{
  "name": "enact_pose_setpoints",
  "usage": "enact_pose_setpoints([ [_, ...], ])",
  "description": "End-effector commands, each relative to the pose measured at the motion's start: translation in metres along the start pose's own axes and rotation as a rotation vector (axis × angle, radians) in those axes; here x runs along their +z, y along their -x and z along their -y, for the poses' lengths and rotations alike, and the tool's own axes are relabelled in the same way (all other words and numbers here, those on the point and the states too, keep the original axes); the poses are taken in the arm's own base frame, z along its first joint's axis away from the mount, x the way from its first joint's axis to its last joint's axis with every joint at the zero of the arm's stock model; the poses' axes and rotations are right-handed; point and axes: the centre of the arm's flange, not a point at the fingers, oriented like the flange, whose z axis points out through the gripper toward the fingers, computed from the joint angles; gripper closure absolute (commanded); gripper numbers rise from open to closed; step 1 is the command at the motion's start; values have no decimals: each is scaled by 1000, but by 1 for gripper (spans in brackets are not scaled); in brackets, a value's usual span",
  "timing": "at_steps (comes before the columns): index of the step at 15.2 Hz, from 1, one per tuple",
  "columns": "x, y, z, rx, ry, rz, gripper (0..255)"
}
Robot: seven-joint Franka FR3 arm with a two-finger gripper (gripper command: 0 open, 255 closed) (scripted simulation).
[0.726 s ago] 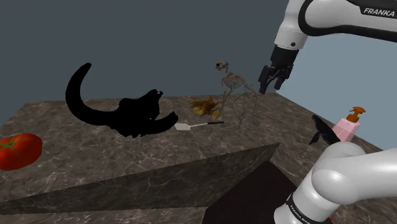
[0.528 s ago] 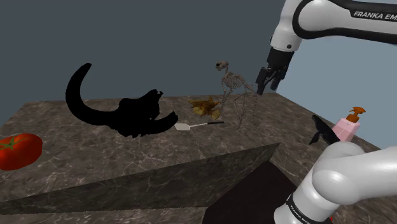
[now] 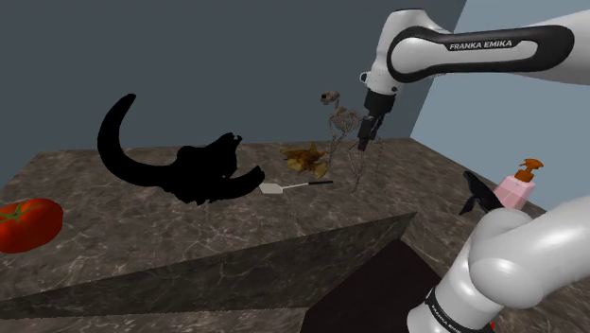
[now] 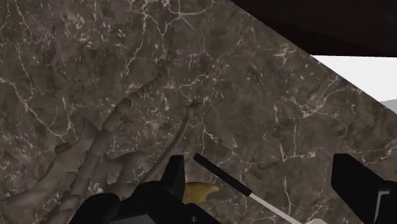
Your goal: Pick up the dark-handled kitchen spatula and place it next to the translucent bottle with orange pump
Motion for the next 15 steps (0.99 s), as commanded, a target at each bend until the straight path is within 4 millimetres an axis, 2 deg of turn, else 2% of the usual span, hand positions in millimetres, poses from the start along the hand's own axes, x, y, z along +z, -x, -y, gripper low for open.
enact_pose_setpoints([
  [1, 17, -20, -3, -104, -3, 3, 0],
  [8, 77, -92, 2, -446, -19, 15, 0],
  [15, 137, -158, 32, -788, -35, 27, 0],
])
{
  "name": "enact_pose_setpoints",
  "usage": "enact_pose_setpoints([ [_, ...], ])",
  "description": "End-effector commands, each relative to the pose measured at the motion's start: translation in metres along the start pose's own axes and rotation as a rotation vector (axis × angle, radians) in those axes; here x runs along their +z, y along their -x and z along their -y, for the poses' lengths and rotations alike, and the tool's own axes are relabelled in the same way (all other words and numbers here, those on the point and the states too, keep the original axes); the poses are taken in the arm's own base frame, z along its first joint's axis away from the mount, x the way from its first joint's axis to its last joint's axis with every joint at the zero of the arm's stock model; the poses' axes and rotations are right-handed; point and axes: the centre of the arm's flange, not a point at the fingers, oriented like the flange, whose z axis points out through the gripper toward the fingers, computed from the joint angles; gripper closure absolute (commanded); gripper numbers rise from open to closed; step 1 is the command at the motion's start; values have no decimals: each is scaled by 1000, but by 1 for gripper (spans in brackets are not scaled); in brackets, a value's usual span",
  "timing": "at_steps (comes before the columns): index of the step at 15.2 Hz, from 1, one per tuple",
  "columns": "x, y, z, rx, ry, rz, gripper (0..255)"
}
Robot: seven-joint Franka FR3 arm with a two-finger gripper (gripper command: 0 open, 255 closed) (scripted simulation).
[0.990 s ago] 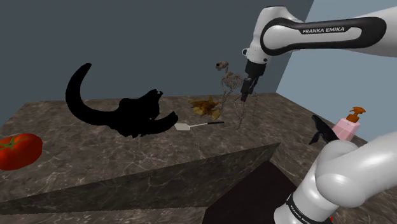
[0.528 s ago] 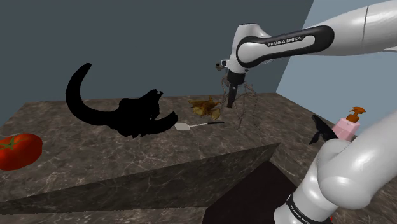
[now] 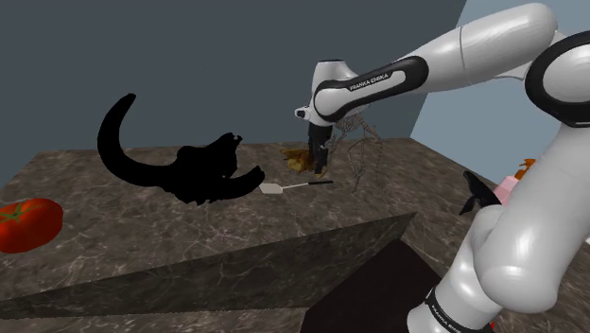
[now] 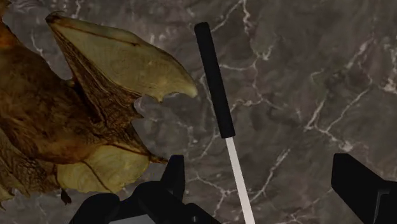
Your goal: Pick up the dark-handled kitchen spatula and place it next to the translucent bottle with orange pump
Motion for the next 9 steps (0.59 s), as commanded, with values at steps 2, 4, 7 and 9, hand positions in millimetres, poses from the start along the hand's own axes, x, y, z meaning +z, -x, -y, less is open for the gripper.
enact_pose_setpoints([
  [2, 24, -32, -5, -152, -6, 5, 0],
  [4, 34, -45, -6, -210, -9, 7, 0],
  [7, 50, -45, -6, -210, -9, 7, 0],
  [9, 61, -45, -6, -210, -9, 7, 0],
])
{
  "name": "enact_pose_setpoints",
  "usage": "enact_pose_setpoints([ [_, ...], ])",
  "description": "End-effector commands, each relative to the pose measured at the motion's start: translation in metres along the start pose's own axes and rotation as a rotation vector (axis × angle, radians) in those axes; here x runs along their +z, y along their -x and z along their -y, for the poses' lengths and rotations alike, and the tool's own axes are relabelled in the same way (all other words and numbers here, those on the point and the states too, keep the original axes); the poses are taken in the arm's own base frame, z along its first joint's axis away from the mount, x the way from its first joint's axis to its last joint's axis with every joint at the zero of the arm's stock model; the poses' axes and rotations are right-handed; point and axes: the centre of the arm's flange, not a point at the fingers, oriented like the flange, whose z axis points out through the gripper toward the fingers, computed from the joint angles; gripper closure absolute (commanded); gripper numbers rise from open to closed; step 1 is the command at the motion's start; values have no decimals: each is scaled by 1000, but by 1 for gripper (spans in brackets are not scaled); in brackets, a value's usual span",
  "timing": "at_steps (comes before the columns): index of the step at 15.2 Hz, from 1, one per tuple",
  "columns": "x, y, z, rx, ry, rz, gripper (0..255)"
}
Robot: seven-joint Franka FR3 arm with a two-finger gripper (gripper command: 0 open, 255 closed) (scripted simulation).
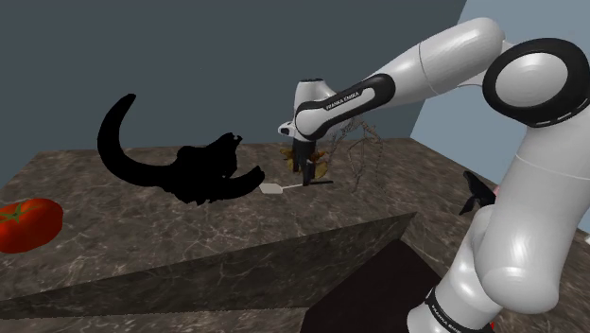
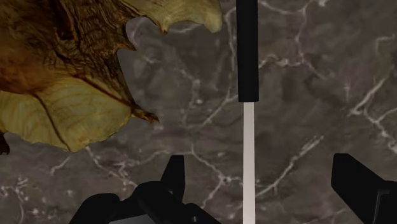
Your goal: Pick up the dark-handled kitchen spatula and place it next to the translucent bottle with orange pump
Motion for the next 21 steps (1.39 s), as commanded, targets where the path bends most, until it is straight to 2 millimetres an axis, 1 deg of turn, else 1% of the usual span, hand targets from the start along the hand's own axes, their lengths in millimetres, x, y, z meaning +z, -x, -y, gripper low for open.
enact_pose_setpoints([
  [1, 11, 0, 0, -1, 1, 0, 0],
  [2, 19, 0, 0, -1, 1, 0, 0],
  [10, 19, 0, 0, -1, 1, 0, 0],
  [11, 19, 0, 0, -1, 1, 0, 255],
  [20, 19, 0, 0, -1, 1, 0, 255],
  [21, 14, 1, 0, -1, 1, 0, 255],
])
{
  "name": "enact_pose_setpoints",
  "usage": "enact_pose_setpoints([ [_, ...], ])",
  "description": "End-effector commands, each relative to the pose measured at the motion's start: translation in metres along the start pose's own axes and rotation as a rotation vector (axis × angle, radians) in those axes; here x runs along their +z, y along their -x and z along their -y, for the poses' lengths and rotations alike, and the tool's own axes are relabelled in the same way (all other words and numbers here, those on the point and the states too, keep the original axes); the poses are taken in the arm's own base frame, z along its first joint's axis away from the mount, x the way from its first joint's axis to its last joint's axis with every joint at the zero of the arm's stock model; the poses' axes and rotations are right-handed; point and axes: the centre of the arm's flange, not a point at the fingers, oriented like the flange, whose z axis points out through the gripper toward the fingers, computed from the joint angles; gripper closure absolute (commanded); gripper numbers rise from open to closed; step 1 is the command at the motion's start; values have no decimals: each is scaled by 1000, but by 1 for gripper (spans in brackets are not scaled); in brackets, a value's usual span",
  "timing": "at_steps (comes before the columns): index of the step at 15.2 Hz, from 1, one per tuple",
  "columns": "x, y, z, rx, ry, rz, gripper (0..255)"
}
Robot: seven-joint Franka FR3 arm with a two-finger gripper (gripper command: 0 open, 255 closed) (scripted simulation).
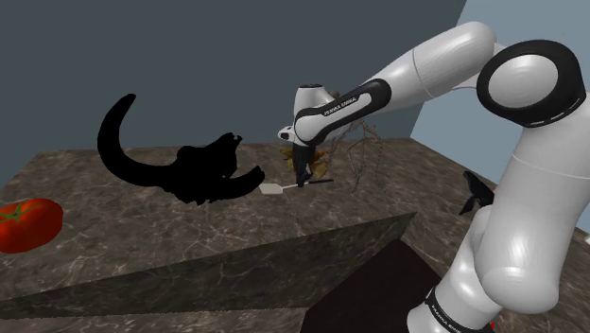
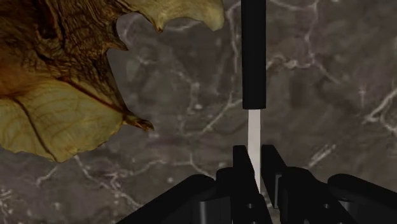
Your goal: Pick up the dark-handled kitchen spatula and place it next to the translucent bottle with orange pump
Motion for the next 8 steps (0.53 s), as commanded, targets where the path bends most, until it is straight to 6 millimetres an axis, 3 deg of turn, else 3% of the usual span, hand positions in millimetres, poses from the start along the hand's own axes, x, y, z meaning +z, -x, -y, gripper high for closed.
enact_pose_setpoints([
  [1, -8, 1, 0, 0, 0, 0, 255],
  [8, -45, 3, 0, 0, 0, 0, 255],
])
